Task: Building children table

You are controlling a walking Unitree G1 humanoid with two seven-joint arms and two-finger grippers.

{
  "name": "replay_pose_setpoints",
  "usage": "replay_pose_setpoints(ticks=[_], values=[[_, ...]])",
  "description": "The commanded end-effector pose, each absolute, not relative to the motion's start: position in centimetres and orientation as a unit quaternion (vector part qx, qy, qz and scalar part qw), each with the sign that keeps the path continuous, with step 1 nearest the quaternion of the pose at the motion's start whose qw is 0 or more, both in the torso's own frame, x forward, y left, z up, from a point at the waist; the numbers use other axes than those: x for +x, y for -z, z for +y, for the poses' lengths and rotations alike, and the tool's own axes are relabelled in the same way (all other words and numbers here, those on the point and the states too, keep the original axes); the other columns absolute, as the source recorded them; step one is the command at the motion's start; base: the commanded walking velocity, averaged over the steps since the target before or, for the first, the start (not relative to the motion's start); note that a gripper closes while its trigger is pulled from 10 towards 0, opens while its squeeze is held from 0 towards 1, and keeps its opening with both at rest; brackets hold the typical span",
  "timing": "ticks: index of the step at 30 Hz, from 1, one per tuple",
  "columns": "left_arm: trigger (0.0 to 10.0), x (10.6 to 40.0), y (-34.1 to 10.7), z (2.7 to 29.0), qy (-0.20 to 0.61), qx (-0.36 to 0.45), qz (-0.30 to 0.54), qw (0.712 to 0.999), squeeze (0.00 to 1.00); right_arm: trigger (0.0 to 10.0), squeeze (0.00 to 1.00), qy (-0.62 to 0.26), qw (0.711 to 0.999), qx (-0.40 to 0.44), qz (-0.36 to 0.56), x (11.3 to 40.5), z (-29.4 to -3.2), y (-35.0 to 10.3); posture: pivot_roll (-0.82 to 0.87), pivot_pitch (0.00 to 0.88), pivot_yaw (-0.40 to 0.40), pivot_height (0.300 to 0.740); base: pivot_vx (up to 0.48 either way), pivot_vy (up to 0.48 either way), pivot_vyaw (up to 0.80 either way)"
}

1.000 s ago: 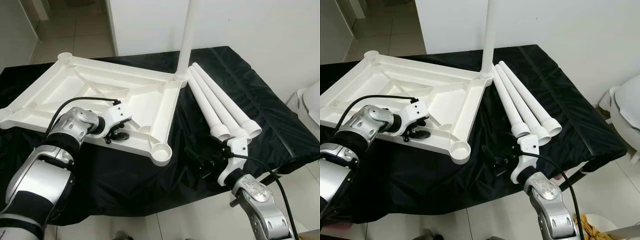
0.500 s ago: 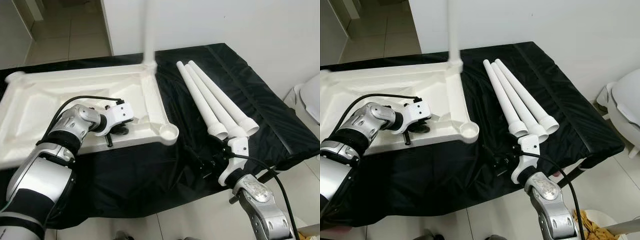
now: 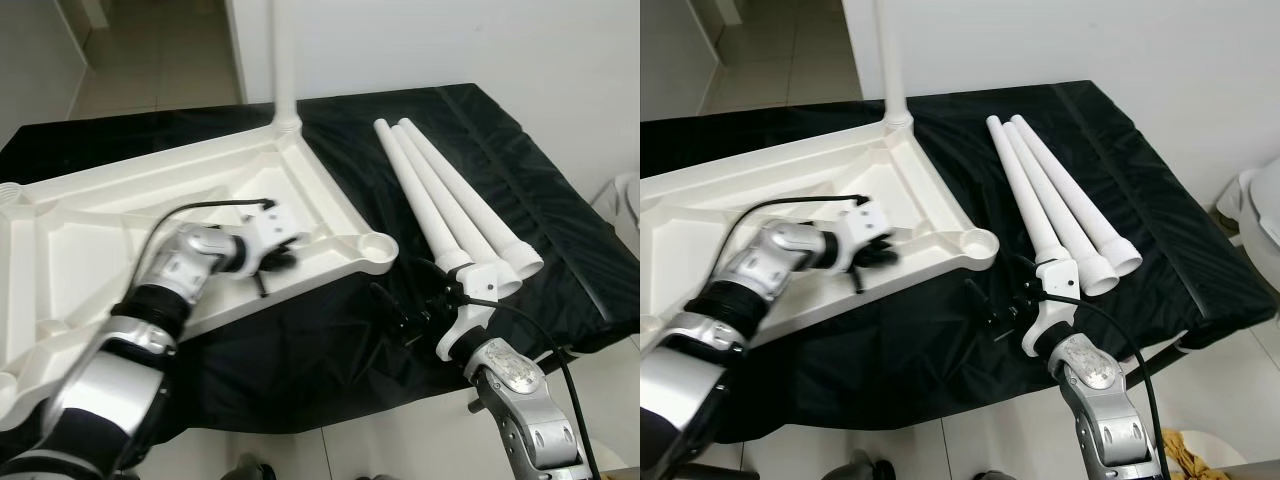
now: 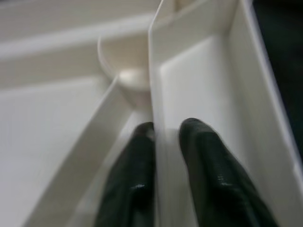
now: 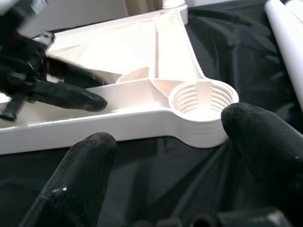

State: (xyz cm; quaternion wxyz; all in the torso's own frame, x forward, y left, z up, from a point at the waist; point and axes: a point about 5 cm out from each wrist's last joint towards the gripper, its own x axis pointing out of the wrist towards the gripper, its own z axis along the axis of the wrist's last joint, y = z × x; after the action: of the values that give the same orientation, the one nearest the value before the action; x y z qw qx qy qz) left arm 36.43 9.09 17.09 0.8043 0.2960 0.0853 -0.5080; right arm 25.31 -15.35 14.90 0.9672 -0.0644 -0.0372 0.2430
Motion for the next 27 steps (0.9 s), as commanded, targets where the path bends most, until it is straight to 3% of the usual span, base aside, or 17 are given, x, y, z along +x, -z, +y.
replay_pose_setpoints(ticks=[1,3,4,9,10,12,13,22,24,25,27], values=[[10.0,35.9,-17.3,8.8,0.529,0.296,0.077,0.791,1.0,10.0,0.0,-0.239,0.968,-0.063,-0.031,25.4,-15.5,-14.6,-0.13,0.114,0.047,0.74,0.0,0.0,0.0],[10.0,35.3,-17.5,8.7,0.54,0.303,0.067,0.782,1.0,10.0,0.0,-0.238,0.969,-0.062,-0.033,25.6,-15.5,-14.7,-0.13,0.113,0.048,0.74,0.0,0.0,0.0],[10.0,35.1,-17.6,8.8,0.544,0.309,0.064,0.778,0.0,10.0,0.0,-0.238,0.969,-0.061,-0.033,25.6,-15.5,-14.7,-0.13,0.112,0.048,0.74,0.0,0.0,0.0],[10.0,34.5,-17.6,9.1,0.558,0.32,0.066,0.763,0.0,10.0,0.0,-0.238,0.969,-0.057,-0.035,25.8,-15.5,-14.7,-0.13,0.114,0.049,0.74,0.0,0.0,0.0],[10.0,34.4,-17.8,9.2,0.561,0.325,0.061,0.759,0.0,10.0,0.37,-0.24,0.969,-0.049,-0.036,25.9,-15.4,-14.8,-0.13,0.113,0.049,0.74,0.0,0.0,0.0],[10.0,34.3,-18.0,9.3,0.562,0.323,0.058,0.759,0.0,10.0,0.37,-0.241,0.969,-0.04,-0.038,26.0,-15.4,-14.9,-0.13,0.113,0.049,0.74,0.0,0.0,0.0],[10.0,33.9,-19.1,9.4,0.57,0.307,0.037,0.761,0.0,10.0,1.0,-0.233,0.971,-0.021,-0.051,26.7,-15.5,-15.6,-0.13,0.11,0.047,0.74,0.0,0.0,0.0],[10.0,33.6,-20.8,9.2,0.568,0.263,0.006,0.78,0.0,10.0,1.0,-0.204,0.976,-0.009,-0.076,28.0,-16.0,-16.9,-0.13,0.105,0.046,0.74,0.0,0.0,0.0],[10.0,33.7,-22.3,9.0,0.537,0.197,-0.016,0.82,0.0,10.0,1.0,-0.15,0.985,-0.001,-0.09,29.9,-17.1,-18.2,-0.12,0.097,0.045,0.74,0.0,0.0,0.0],[10.0,33.7,-22.3,9.0,0.537,0.197,-0.016,0.82,0.0,10.0,1.0,-0.15,0.985,-0.001,-0.09,29.9,-17.1,-18.2,-0.12,0.097,0.045,0.74,0.0,0.0,0.0],[10.0,33.8,-22.9,8.9,0.507,0.143,-0.022,0.849,0.0,10.0,1.0,-0.098,0.991,0.006,-0.086,31.5,-18.2,-19.0,-0.11,0.096,0.042,0.74,0.0,0.0,0.0]])
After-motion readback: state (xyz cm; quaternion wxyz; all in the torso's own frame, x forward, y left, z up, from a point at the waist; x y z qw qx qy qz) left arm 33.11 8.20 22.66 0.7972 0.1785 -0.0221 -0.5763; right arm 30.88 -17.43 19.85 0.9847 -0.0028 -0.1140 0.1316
